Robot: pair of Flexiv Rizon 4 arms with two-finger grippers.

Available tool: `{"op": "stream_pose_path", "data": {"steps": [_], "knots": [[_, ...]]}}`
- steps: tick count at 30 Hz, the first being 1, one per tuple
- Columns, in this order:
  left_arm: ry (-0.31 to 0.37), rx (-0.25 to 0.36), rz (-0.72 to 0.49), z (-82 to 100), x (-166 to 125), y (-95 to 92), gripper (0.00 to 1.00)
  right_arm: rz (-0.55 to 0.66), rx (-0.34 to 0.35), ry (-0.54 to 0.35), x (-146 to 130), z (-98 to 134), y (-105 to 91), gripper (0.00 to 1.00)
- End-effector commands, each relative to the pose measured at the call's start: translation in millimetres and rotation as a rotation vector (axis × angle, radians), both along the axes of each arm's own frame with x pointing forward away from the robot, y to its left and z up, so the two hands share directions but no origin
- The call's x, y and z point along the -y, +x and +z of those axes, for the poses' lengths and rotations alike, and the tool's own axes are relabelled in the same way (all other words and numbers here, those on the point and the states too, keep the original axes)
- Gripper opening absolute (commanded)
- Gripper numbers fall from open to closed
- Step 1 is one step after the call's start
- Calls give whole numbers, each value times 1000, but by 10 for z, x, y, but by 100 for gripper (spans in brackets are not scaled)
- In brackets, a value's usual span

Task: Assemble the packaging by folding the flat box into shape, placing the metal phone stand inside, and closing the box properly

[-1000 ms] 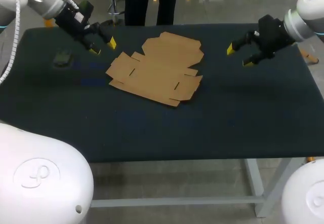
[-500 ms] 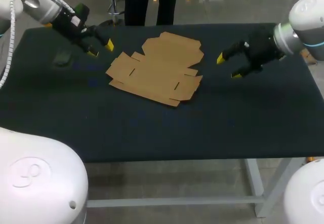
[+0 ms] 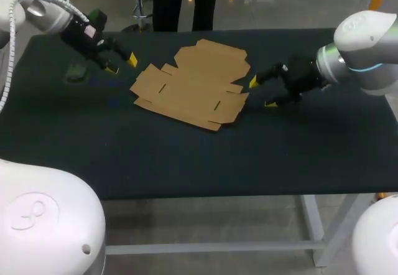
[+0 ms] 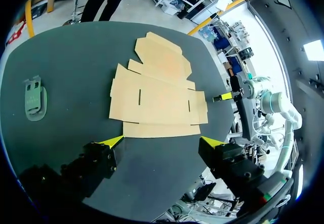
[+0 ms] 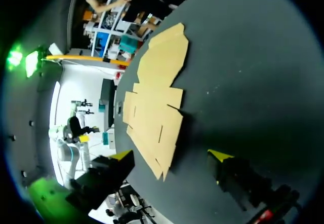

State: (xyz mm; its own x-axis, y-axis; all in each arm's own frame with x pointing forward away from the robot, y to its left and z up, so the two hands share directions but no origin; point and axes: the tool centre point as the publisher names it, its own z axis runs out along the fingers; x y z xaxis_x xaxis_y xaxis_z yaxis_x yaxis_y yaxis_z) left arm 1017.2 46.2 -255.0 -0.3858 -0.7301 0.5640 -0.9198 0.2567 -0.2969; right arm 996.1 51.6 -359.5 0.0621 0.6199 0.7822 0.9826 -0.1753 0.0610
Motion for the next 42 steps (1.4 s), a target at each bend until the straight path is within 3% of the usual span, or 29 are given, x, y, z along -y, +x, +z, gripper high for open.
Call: {"op": "stream_pose_path", "data": {"steps": [1, 9, 10, 11, 13, 17, 18, 19, 28, 42], "knots": [[0, 1, -1, -5, -17, -8, 100, 18, -13, -4, -164, -138, 90, 100], [11, -1, 1, -6, -19, -47, 100, 50, -38, -21, -406, -310, 153, 100], [13, 0, 2, -13, -15, -59, 100, 55, -42, -20, -426, -326, 154, 96], [13, 0, 1, -19, -17, -79, 100, 58, -44, -20, -442, -335, 153, 83], [13, -1, 3, -34, -25, -119, 100, 63, -44, -20, -474, -345, 146, 65], [12, -6, 8, -73, -26, -176, 100, 68, -50, -11, -513, -395, 164, 37], [12, -10, 11, -86, -23, -184, 100, 71, -52, -8, -524, -409, 171, 24], [12, -13, 14, -96, -22, -189, 100, 75, -55, -5, -534, -420, 178, 2], [-8, -27, 66, -149, -59, -207, 100, 148, -42, 32, -566, -392, 125, 0], [-19, -71, 202, -129, -25, -172, 100, 286, -67, 93, -469, -355, -156, 0]]}}
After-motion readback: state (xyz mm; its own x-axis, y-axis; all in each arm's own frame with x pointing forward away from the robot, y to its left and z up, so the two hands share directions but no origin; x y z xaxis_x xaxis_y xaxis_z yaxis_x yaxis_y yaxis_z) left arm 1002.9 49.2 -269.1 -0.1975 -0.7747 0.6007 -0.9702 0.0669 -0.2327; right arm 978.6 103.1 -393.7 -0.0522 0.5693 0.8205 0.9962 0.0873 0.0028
